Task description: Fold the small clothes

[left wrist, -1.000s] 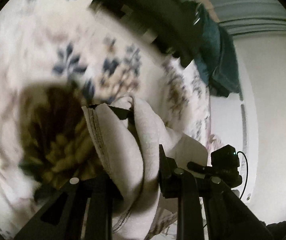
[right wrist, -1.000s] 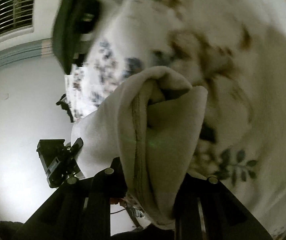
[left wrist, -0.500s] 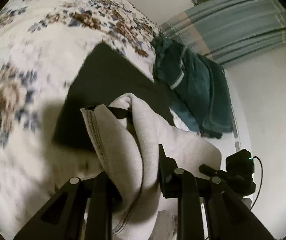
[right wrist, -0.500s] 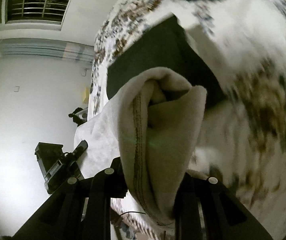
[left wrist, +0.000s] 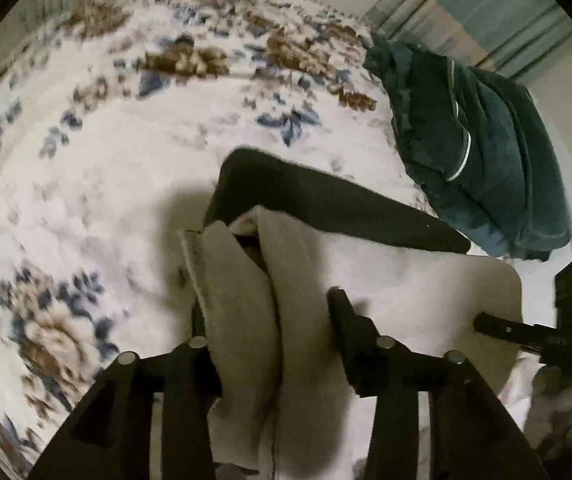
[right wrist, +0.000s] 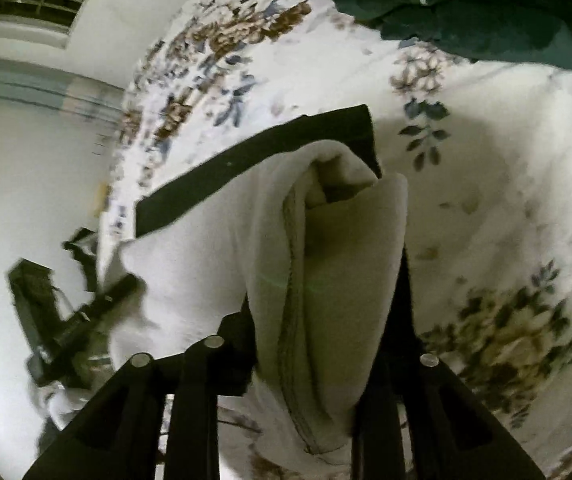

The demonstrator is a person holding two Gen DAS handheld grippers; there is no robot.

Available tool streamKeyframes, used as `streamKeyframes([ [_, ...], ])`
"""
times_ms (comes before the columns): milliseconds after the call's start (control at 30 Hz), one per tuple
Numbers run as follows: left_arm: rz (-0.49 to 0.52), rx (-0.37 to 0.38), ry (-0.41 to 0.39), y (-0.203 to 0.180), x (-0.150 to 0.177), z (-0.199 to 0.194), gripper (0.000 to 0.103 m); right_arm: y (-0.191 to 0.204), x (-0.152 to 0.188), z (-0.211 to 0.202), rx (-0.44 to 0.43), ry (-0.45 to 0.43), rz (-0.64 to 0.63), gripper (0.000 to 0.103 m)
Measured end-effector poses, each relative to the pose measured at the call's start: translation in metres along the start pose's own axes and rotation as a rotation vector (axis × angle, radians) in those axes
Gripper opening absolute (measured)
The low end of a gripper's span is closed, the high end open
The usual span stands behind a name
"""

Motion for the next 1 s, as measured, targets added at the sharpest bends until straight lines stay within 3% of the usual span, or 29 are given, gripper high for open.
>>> streamKeyframes([
  [33,0.014,-0.022,-0.019,-0.001,0.001,-0.002,0.046,-0.001,0.001,-0.001,0.041,-0.009,-0.008,0.037],
  [167,0.039,-0.147,-0.062,-0.001,0.005,-0.012,0.097,0.0,0.009,-0.006,0.241,-0.044,-0.07,0.053],
  [200,0.038,-0.166,-0.062,0.0,0.006,-0.013,0.103,0.001,0.012,-0.009,0.314,-0.055,-0.096,0.061],
  [233,0.036,-0.181,-0.063,0.0,0.009,-0.016,0.103,0.002,0.019,-0.014,0.393,-0.073,-0.126,0.072],
  [267,0.032,-0.197,-0.066,0.0,0.012,-0.019,0.103,0.001,0.025,-0.017,0.429,-0.083,-0.137,0.078],
  [333,0.036,-0.24,-0.078,-0.002,0.018,-0.026,0.103,-0.002,0.038,-0.022,0.491,-0.087,-0.142,0.099],
  [367,0.039,-0.261,-0.081,-0.004,0.023,-0.03,0.103,-0.002,0.045,-0.025,0.52,-0.095,-0.144,0.102],
  [467,0.055,-0.308,-0.08,-0.016,0.041,-0.045,0.103,-0.001,0.065,-0.038,0.589,-0.131,-0.168,0.102],
  [600,0.079,-0.338,-0.093,-0.035,0.059,-0.07,0.103,0.009,0.091,-0.065,0.602,-0.175,-0.172,0.102],
  [1000,0.156,-0.351,-0.229,-0.115,0.123,-0.219,0.103,0.067,0.195,-0.232,0.59,-0.378,-0.171,0.102],
])
Point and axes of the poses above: each gripper's, at about its wrist camera, not at the fingertips, and z roughly the way its jaws point, y to its left, x to its underside, the point moved 7 cm from there along z, roughly the way its jaws point, and after that the axes turned 1 degree about z, right-handed, at the moved point
